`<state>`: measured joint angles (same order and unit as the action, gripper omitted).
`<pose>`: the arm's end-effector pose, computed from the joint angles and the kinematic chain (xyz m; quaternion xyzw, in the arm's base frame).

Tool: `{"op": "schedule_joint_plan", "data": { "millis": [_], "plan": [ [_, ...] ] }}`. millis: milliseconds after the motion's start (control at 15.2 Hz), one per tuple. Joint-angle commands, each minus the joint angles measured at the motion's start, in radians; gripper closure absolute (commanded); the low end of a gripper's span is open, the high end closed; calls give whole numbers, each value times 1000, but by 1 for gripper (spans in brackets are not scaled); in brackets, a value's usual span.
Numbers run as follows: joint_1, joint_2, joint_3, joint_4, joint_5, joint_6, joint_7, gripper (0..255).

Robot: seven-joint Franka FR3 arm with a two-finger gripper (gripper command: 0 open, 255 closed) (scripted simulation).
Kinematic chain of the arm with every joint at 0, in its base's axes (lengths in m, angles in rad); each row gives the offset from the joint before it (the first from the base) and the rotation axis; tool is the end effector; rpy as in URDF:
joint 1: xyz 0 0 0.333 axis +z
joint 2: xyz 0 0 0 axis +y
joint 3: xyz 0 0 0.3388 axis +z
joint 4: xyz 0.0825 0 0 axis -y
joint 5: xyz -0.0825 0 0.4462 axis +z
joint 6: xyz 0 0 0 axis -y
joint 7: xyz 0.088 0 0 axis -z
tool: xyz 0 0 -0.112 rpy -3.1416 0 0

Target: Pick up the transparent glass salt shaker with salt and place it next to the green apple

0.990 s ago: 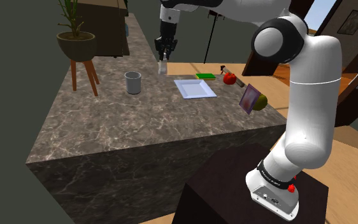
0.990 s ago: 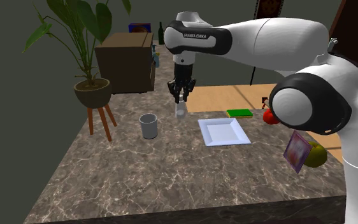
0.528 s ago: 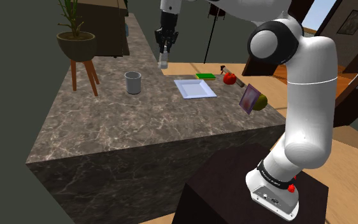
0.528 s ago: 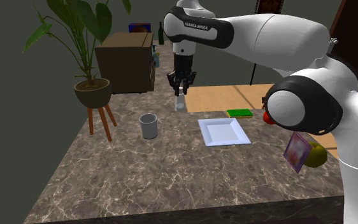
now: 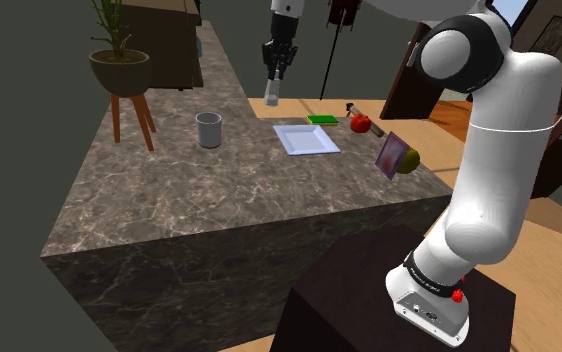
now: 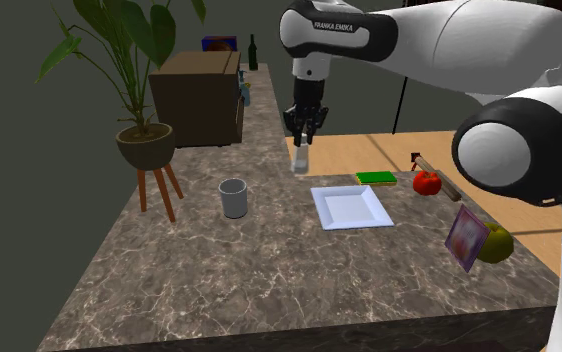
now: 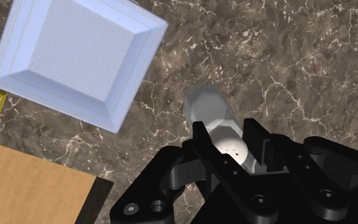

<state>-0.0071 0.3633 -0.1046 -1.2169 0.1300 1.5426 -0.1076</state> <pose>0.7263 -0.0521 0.5850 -0.9988 -0.0017 0.0128 0.0481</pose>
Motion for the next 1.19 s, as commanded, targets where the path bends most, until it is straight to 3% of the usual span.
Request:
{"op": "schedule_joint_plan", "data": {
  "millis": [0,528,1122],
  "plan": [
    [-20,-58,-12,-86,-3,24,-37,255],
    [-96,-253,-71,-350,-25,81,-182,255],
    [-187,-391,-157,-514,-62,96,-359,255]
  ]
}}
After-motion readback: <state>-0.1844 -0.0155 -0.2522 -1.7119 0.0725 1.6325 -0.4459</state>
